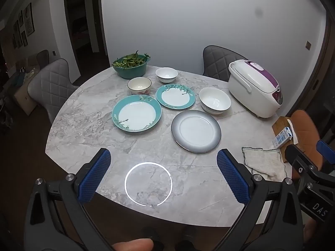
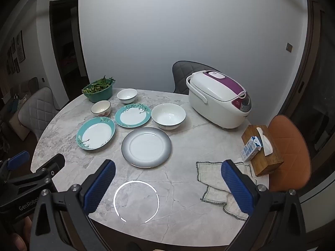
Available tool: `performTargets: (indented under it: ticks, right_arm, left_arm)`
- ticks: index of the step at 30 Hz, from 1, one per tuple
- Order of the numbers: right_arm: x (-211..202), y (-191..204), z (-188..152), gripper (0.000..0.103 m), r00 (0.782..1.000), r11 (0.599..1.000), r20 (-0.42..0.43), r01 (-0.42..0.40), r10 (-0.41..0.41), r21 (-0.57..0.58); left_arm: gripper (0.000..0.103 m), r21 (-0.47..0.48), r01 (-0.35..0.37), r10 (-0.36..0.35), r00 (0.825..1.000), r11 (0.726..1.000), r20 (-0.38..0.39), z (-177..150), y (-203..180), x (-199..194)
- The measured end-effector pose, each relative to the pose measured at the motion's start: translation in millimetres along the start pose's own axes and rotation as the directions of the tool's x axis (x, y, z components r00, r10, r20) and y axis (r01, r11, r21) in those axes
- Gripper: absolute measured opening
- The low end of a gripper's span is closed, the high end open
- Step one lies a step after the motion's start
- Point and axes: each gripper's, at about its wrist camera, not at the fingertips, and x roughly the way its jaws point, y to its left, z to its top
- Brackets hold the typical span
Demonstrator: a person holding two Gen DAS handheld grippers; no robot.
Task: Organize plates and bowls
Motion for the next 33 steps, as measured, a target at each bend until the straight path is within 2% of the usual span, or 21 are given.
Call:
performTargets:
  ticks: [17,33]
  right_arm:
    - [1.3,1.0,-1.0,0.103,1.000,1.000,-0.006,0.002,-0.002,-0.003]
    - [0.9,1.5,1.6,0.103,1.000,1.000,-0.009,0.003,-0.003,-0.006]
  left_arm:
    - [0.103,-0.004,-0.002,0.002,1.000,1.000,-0.007,-6.7,-6.8,-1.9]
    - [0.103,-0.004,0.001,-0.001,1.000,1.000,-0.010,-11.5,2.8,2.4]
